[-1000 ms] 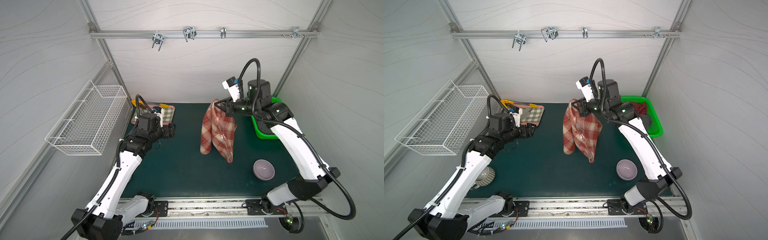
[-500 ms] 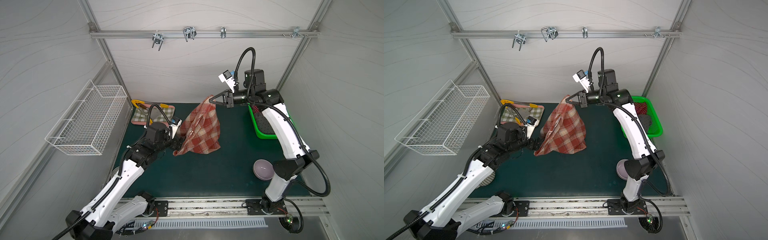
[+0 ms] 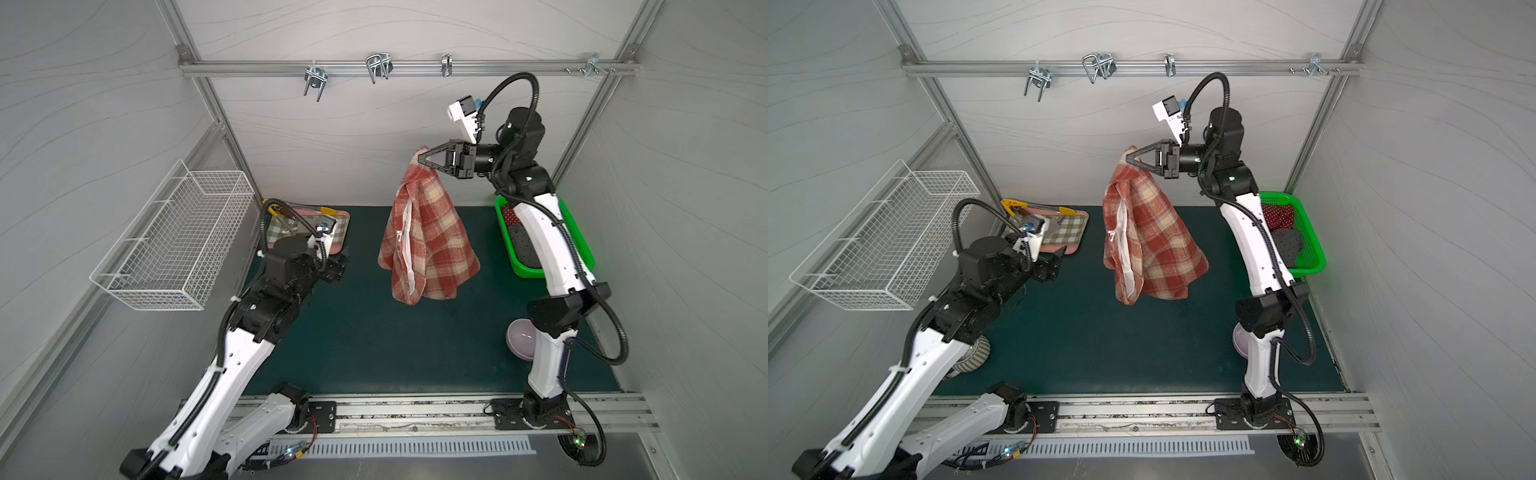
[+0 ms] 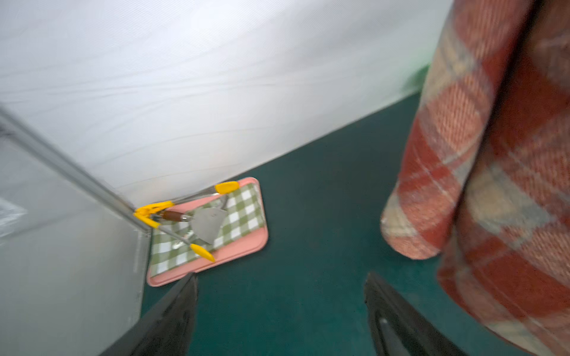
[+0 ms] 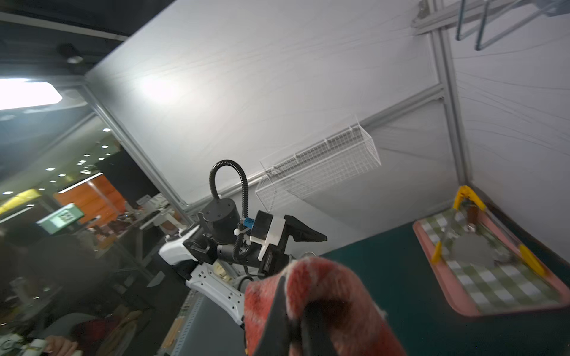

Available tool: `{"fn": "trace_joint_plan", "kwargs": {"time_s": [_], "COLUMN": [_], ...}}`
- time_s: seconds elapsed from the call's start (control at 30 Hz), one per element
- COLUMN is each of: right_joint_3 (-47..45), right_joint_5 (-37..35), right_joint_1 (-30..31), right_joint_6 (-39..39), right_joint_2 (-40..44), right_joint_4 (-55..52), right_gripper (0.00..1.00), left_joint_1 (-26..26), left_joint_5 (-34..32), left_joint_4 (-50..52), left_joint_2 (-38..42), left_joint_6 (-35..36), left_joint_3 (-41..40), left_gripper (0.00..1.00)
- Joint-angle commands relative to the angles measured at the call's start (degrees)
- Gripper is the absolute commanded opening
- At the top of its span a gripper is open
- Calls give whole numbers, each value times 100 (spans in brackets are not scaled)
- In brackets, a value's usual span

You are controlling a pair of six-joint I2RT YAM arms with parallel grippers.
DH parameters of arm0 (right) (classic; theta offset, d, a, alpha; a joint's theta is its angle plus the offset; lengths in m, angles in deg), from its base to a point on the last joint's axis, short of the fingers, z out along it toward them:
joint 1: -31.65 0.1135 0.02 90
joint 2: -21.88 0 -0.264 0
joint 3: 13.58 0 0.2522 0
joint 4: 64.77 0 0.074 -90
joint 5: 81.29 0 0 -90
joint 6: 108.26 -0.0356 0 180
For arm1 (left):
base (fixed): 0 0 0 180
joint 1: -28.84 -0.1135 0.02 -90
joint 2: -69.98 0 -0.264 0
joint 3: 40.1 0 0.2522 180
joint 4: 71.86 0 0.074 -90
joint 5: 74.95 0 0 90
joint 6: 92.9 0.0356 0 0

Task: Roll up the skirts
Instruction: Flatten out the skirt at the center of the board.

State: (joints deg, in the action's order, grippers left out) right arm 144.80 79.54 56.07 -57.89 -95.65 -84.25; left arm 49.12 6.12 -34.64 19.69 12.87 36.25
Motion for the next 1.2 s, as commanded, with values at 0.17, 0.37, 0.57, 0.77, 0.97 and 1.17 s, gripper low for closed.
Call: {"fn": "trace_joint_plan", "kwargs": {"time_s": [0.17, 0.37, 0.57, 0.77, 0.97, 1.17], "right_joint_3": [764, -1059, -3846, -4806, -4401, -4599], "right_joint_5": [697, 833, -815, -2330, -2496, -2615], "right_joint_1": [1120, 985, 54, -441, -447, -548], "right_joint_6": [-1548, 652, 3641, 3996, 4205, 4392], "right_joint_2": [-659, 815, 2463, 2249, 1639, 1450], "right_joint_4": [1729, -421, -3202, -3441, -3463, -3255], "right_gripper": [0, 0, 0, 0, 0, 0], "left_joint_1": [-85, -80, 93, 461, 975, 1142], "left_joint_5": [-503, -522, -450, -123, 1134, 2169], "left_joint_4": [63, -25, -61, -112, 80, 415], "left_joint_2": [571, 561, 293, -532, -1401, -2263], "left_joint_6": [-128, -59, 16, 349, 1491, 1868], "left_joint_3": [234, 199, 305, 481, 525, 447], "left_gripper": [85, 85, 85, 84, 84, 84]}}
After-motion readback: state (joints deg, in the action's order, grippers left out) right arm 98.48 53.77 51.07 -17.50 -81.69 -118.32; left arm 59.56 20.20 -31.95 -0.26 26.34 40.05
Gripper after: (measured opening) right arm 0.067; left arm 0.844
